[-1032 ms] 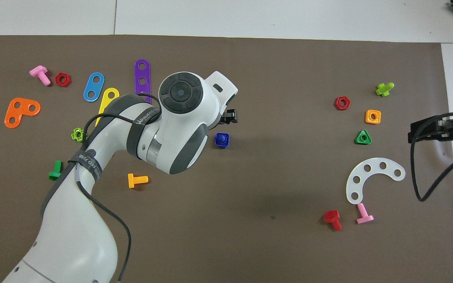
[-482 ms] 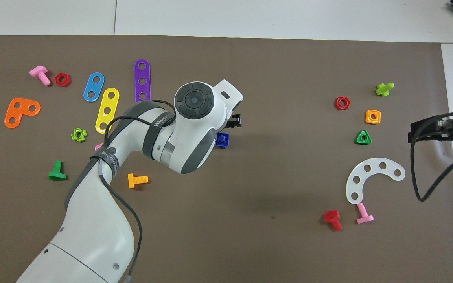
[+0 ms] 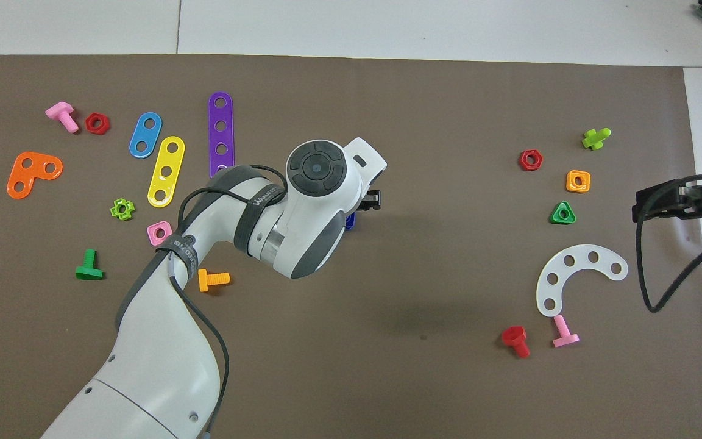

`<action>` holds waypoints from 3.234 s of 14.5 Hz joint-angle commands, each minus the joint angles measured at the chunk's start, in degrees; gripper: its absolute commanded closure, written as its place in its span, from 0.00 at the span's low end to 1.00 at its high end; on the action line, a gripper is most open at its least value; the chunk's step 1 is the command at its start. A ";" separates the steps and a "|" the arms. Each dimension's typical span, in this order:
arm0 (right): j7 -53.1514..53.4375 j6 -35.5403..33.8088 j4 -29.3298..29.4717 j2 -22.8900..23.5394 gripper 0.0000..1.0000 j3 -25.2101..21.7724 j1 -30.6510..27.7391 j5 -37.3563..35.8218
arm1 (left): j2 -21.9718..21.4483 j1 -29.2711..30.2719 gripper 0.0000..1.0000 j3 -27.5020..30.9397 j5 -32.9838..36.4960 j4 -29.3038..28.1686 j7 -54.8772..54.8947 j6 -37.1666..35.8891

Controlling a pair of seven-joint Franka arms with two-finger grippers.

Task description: Unscrew and place screws in storage area

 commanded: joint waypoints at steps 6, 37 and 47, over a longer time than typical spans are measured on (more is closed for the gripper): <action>-1.54 -0.26 -0.70 -0.78 0.00 0.25 -0.36 0.49 | 1.98 -1.48 0.20 0.92 1.15 -0.61 0.33 1.32; -1.54 -0.26 -0.70 -0.78 0.00 0.25 -0.36 0.49 | 2.95 9.66 0.68 0.56 -1.05 15.83 4.27 -21.62; -1.54 -0.26 -0.62 -0.78 0.00 0.25 -0.36 0.49 | -10.93 19.26 0.68 1.18 -1.66 -12.44 25.81 -10.05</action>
